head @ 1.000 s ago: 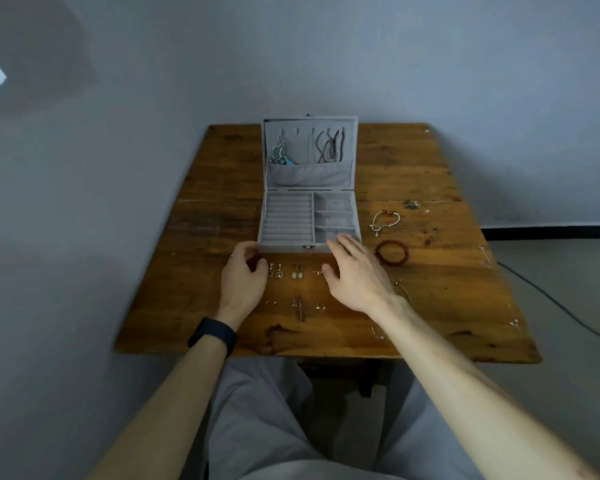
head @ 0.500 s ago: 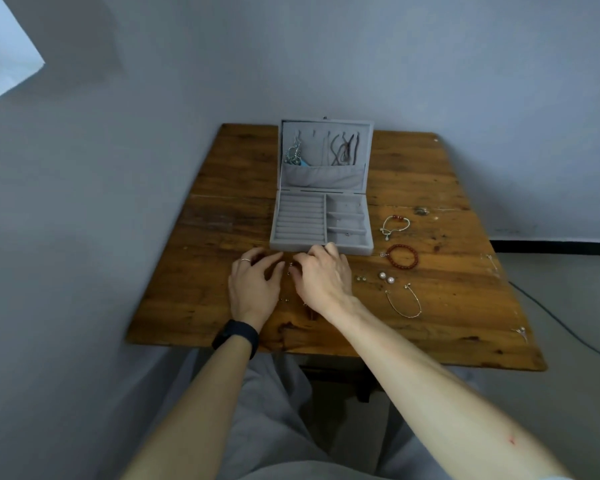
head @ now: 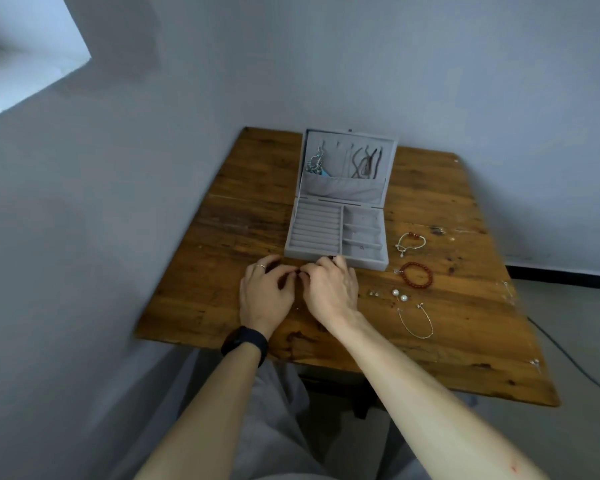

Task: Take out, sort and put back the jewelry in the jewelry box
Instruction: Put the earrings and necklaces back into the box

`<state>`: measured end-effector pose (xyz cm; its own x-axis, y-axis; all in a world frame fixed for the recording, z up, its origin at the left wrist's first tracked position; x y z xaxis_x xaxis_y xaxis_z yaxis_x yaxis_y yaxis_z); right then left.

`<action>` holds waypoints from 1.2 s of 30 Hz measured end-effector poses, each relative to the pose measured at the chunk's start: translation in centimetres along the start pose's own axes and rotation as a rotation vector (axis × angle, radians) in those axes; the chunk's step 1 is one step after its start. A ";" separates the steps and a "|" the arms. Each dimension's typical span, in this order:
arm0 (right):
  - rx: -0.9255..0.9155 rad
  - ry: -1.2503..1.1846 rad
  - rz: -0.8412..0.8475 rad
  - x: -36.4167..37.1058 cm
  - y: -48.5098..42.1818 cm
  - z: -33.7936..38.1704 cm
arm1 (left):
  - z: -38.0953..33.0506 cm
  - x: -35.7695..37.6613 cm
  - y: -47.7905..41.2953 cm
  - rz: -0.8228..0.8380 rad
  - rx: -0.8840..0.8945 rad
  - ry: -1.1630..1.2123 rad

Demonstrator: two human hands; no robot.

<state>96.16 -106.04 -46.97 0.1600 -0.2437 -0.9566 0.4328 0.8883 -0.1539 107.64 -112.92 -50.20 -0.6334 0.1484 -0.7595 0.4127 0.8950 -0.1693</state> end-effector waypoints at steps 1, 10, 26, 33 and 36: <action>-0.006 0.001 -0.004 -0.1 0.0 0.0 | 0.0 -0.1 0.0 -0.002 -0.004 0.010; -0.031 -0.027 0.007 -0.8 -0.9 -0.8 | -0.1 -0.4 0.0 -0.044 -0.001 0.069; 0.159 -0.743 -0.138 -5.3 4.6 -8.2 | -3.4 -0.4 -1.0 0.071 0.109 -0.236; 0.229 -0.886 -0.177 -6.1 7.3 -10.4 | -3.4 -0.5 -1.1 0.229 0.043 -0.001; 0.243 -0.928 -0.183 -6.4 8.0 -11.3 | -3.2 -1.3 -0.8 0.189 -0.004 0.196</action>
<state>88.61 -92.98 -44.85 0.6620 -0.6721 -0.3317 0.6750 0.7270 -0.1261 106.01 -112.48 -47.06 -0.6601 0.3916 -0.6411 0.5335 0.8451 -0.0331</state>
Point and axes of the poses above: each hand's wrist, its own y-axis away from the middle knuckle, its own x-axis out of the palm, z = x × y, the point moved 10 cm from there along -y, towards the middle knuckle, and after that the axes turned 1 degree about -x, right-handed, at the moved point
